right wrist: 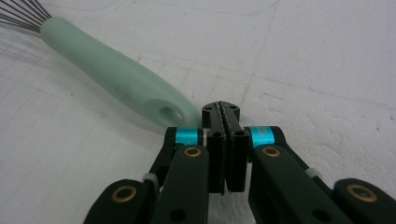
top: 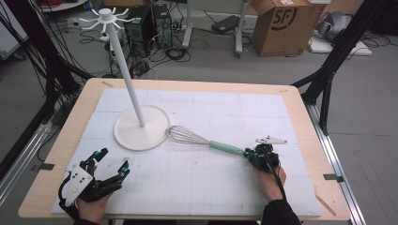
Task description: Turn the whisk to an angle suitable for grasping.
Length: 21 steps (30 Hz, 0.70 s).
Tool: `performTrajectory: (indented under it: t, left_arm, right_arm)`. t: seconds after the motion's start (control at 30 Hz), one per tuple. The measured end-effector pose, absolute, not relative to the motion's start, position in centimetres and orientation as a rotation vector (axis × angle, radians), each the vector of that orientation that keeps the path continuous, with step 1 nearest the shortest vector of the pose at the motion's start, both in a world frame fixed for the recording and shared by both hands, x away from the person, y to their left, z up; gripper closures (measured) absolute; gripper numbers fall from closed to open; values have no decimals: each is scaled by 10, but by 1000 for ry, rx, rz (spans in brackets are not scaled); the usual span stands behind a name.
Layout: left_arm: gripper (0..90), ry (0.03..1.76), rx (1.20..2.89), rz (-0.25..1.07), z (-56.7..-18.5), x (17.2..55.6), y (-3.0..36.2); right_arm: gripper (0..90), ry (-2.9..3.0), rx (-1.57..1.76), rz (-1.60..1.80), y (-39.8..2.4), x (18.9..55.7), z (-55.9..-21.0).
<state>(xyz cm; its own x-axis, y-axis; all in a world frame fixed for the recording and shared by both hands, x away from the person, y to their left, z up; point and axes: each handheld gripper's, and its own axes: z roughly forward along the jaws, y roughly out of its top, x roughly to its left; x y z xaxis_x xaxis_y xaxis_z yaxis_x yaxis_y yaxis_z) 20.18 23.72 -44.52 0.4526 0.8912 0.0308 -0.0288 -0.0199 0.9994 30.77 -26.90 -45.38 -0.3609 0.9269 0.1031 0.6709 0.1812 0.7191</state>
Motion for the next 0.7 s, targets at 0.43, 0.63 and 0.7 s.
performTrajectory:
  t: [0.43,0.63,0.7]
  left_arm:
    - [194,826,1401,887,-445,201,237]
    - [194,826,1401,887,-445,202,237]
    - [194,826,1402,886,-445,201,237]
  right_arm:
    - [894,2118,1495,991,-262,308,-454]
    - [894,2118,1484,986,-260,307,-454]
    - [894,2119,1477,986,-259,308,-454]
